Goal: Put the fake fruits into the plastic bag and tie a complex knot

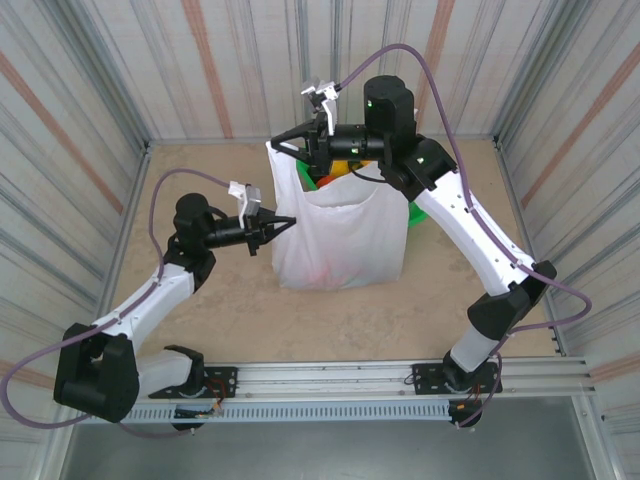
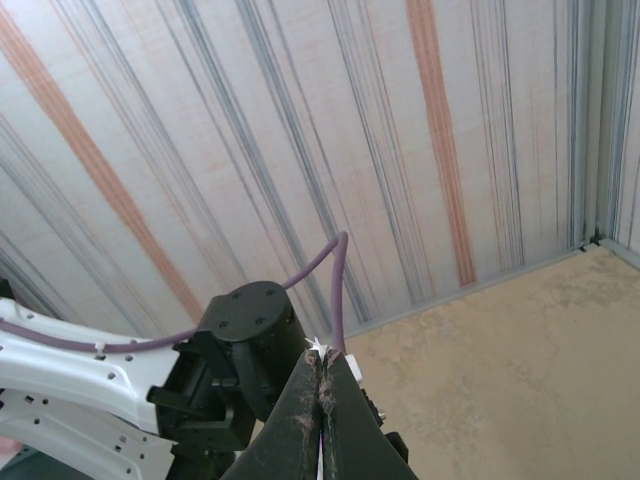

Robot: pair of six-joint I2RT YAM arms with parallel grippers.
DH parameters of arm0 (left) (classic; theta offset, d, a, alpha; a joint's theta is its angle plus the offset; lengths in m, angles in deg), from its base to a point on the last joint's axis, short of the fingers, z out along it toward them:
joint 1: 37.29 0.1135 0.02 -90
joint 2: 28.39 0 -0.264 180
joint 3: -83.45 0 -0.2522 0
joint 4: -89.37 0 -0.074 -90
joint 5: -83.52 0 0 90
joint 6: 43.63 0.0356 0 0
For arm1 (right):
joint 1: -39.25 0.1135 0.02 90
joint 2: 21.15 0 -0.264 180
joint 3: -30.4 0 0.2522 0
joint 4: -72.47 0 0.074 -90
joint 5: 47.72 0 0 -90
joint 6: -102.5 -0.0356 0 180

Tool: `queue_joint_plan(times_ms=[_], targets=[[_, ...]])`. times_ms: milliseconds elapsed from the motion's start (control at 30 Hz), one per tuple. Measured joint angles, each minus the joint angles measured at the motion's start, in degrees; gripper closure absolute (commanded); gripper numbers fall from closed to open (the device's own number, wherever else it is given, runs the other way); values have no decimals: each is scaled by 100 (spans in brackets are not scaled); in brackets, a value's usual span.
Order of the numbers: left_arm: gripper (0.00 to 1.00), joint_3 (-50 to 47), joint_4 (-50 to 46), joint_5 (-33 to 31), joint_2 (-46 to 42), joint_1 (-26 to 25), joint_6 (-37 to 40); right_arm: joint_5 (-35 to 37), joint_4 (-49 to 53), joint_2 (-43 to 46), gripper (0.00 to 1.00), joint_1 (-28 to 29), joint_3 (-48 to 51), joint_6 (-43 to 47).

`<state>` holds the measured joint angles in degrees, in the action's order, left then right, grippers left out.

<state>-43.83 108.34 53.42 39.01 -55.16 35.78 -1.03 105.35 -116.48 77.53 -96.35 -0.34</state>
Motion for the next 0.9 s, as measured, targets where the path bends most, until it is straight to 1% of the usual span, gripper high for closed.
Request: queue_joint_plan(times_ms=[33,67,167,233,367,467,533,667,733,833,900], targets=[[100,-2,13,-7,0,0,2,0,0,0,100,-7,-7,0],[100,-2,17,-17,0,0,0,0,2,0,98,-11,-7,0],[100,-13,13,-46,2,2,0,-22,26,0,77,-57,-31,24],[100,-48,13,-52,2,20,0,-61,74,-2,66,-149,-170,48],[100,-72,15,-57,0,114,0,-177,166,96,54,-529,-527,160],[100,-74,15,-57,0,190,-2,-286,267,396,43,-1110,-522,205],[100,-74,13,-59,0,219,-2,-400,271,702,37,-1672,-348,236],[100,-74,11,-57,0,256,-2,-702,155,1335,28,-2776,350,223],[100,-74,9,-59,0,256,-2,-925,50,1604,23,-3320,868,199],[100,-74,9,-59,0,269,-2,-1292,-181,1637,19,-3945,1427,79],[100,-74,-4,-59,0,291,0,-1539,-317,1440,18,-4214,1602,-48]])
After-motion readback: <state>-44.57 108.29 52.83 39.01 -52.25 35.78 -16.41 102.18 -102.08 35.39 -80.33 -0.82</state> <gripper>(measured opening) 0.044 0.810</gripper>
